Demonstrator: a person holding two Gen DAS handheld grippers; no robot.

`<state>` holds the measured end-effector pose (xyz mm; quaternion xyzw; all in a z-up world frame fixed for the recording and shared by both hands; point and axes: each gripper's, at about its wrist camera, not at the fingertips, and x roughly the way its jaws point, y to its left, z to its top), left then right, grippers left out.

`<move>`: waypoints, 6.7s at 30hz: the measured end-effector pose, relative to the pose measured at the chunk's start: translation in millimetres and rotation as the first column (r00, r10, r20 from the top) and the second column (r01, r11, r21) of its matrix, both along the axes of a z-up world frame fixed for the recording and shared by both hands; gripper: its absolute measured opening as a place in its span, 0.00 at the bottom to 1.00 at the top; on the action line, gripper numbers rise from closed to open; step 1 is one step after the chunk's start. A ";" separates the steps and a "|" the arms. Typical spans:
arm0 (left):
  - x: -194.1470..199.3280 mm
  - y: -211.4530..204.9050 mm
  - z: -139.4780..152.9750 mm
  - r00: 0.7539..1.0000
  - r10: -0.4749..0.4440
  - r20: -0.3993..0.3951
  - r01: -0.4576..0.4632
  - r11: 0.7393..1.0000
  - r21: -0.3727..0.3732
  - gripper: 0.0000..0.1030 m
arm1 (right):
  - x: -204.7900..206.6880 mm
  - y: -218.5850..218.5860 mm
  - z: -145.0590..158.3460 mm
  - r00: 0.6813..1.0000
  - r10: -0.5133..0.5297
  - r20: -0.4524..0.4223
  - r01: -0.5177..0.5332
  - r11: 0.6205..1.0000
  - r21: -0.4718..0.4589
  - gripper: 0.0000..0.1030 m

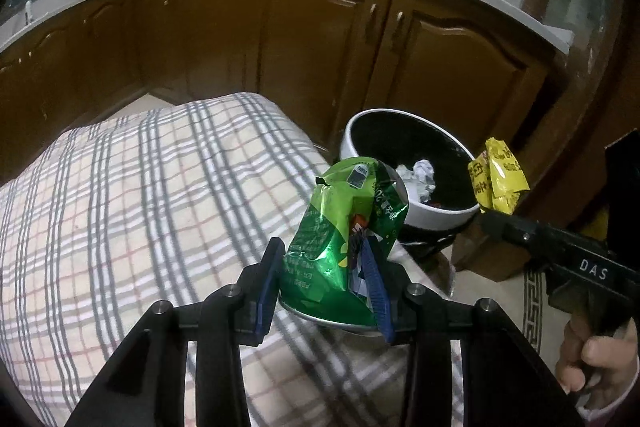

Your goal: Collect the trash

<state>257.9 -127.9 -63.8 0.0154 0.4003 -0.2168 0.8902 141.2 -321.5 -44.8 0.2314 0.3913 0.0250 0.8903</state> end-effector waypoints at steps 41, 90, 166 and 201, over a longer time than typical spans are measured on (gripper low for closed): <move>105.3 -100.4 -19.2 0.999 -0.041 -0.035 0.042 0.999 0.031 0.37 | 44.3 -73.6 -16.5 0.993 -0.066 -0.096 0.063 0.997 -0.035 0.14; 113.0 -90.1 -25.6 0.997 -0.022 -0.077 0.022 1.000 0.008 0.73 | 56.4 -77.1 -15.5 0.988 -0.069 -0.138 0.065 0.997 -0.033 0.63; -176.8 120.1 -11.3 0.809 0.305 0.503 -0.349 0.937 -0.007 0.99 | -80.6 131.1 33.5 0.913 -0.124 0.390 0.269 0.900 -0.343 1.00; -173.3 128.5 -12.7 0.814 0.311 0.491 -0.347 0.938 -0.017 0.99 | -80.9 137.1 36.6 0.912 -0.100 0.398 0.251 0.903 -0.349 1.00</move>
